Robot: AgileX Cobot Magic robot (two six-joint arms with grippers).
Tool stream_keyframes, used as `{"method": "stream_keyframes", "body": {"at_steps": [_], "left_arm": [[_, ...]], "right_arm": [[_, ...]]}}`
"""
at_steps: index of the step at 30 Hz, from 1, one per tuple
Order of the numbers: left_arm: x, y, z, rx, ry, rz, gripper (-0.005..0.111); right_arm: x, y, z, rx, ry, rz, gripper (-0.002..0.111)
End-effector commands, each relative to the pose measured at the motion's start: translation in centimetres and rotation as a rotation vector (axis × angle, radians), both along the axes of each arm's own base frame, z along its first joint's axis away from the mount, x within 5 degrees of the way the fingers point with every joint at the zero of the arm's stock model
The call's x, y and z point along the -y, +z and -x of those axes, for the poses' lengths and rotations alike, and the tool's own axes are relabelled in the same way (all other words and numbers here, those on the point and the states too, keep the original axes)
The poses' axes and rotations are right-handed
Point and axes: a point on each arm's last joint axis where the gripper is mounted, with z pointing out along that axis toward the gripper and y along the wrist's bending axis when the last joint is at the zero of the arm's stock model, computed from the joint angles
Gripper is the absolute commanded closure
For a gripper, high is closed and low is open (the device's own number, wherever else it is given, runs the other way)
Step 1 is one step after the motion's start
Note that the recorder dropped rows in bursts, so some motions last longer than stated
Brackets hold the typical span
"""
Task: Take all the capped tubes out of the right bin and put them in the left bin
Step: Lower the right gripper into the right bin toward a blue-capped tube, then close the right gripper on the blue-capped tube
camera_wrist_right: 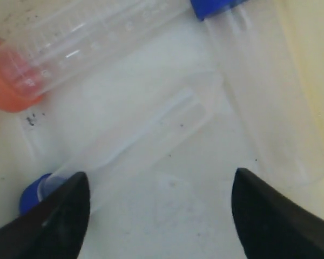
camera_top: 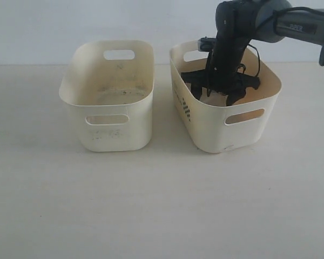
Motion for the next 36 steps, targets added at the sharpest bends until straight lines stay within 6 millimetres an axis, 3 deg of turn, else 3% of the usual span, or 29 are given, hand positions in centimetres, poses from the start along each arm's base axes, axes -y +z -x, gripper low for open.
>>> {"method": "stream_keyframes", "body": {"at_steps": [1, 6, 9, 13, 21, 28, 36], "left_arm": [[0.0, 0.2, 0.0, 0.008, 0.001, 0.016, 0.102], [0.0, 0.2, 0.0, 0.008, 0.001, 0.016, 0.102], [0.0, 0.2, 0.0, 0.008, 0.001, 0.016, 0.102], [0.0, 0.2, 0.0, 0.008, 0.001, 0.016, 0.102], [0.0, 0.2, 0.0, 0.008, 0.001, 0.016, 0.102], [0.0, 0.2, 0.0, 0.008, 0.001, 0.016, 0.102], [0.0, 0.2, 0.0, 0.008, 0.001, 0.016, 0.102]], "right_arm": [[0.4, -0.9, -0.1, -0.011, 0.001, 0.041, 0.06], [0.4, -0.9, 0.0, -0.021, 0.001, 0.044, 0.088], [0.4, -0.8, 0.1, -0.024, 0.0, 0.044, 0.096], [0.4, 0.2, 0.0, -0.006, -0.026, 0.035, 0.096], [0.5, 4.2, -0.2, 0.134, -0.119, -0.01, 0.096], [0.5, 3.5, -0.2, 0.117, -0.149, -0.018, 0.096], [0.5, 2.9, 0.0, 0.077, -0.332, -0.061, 0.096]]}}
